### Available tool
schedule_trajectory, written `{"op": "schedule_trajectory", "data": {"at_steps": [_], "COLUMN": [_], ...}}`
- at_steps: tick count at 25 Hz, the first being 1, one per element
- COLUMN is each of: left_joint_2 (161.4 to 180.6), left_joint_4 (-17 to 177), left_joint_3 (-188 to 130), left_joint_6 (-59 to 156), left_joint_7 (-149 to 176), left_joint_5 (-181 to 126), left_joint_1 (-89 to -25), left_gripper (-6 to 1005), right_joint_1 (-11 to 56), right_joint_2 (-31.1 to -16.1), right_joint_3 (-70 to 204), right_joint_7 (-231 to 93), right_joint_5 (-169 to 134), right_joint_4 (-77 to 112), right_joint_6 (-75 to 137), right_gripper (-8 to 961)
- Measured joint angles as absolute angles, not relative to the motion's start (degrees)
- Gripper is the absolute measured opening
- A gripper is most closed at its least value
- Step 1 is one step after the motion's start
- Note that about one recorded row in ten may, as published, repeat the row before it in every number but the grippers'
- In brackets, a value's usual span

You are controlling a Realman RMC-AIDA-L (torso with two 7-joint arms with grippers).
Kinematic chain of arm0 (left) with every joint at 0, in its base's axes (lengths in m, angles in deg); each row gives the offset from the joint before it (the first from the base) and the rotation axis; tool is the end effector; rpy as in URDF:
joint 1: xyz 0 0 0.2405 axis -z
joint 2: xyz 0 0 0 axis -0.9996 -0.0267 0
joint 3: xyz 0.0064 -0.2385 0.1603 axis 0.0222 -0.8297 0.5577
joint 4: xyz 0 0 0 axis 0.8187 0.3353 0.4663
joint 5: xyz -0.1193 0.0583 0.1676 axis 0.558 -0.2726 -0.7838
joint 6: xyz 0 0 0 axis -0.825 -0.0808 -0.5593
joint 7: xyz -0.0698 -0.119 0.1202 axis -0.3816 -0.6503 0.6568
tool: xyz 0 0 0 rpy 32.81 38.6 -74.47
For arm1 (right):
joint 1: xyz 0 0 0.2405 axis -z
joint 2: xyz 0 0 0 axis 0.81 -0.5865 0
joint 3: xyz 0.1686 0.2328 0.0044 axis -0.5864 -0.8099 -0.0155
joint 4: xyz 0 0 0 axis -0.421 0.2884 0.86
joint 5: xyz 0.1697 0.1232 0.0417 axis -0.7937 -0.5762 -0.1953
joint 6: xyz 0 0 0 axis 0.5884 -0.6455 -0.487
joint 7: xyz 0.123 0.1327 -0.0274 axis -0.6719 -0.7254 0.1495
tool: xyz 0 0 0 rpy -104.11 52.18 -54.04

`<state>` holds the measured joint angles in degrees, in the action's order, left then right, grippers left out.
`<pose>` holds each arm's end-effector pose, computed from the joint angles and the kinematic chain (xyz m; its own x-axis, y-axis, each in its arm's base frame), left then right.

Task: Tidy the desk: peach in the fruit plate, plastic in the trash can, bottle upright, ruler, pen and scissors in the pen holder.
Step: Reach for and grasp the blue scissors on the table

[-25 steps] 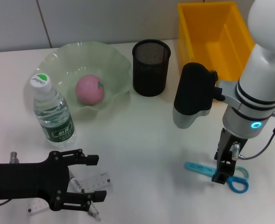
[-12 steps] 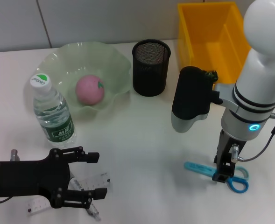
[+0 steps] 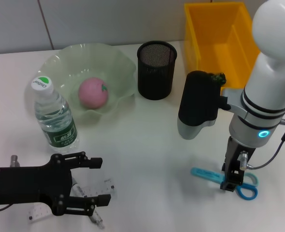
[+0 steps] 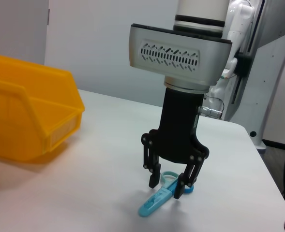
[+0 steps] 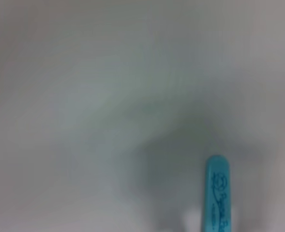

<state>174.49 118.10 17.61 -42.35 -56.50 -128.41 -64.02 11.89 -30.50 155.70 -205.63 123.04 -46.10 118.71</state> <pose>-0.2774 0.2946 -0.0657 0.8750 0.2242 0.4290 0.2398 -0.9707 0.0183 0.2279 0.3488 -0.0928 0.6634 -0.3440 0.6644 -0.2661 -0.9385 -0.2202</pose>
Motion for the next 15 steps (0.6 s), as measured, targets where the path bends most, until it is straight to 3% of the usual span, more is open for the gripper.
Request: {"op": "schedule_trajectory", "data": {"at_steps": [15], "left_joint_2": [174.58], "left_joint_4": [118.02], "left_joint_3": [17.65], "left_joint_6": [-42.34], "left_joint_7": [-56.21], "left_joint_5": [-128.34], "left_joint_1": [-64.29], "left_gripper": [862], "right_joint_1": [12.34], "right_joint_2": [-30.54], "right_joint_3": [156.70], "right_joint_7": [-205.63], "right_joint_5": [122.83], "right_joint_4": [-46.03], "right_joint_6": [117.97], "right_gripper": [420]}}
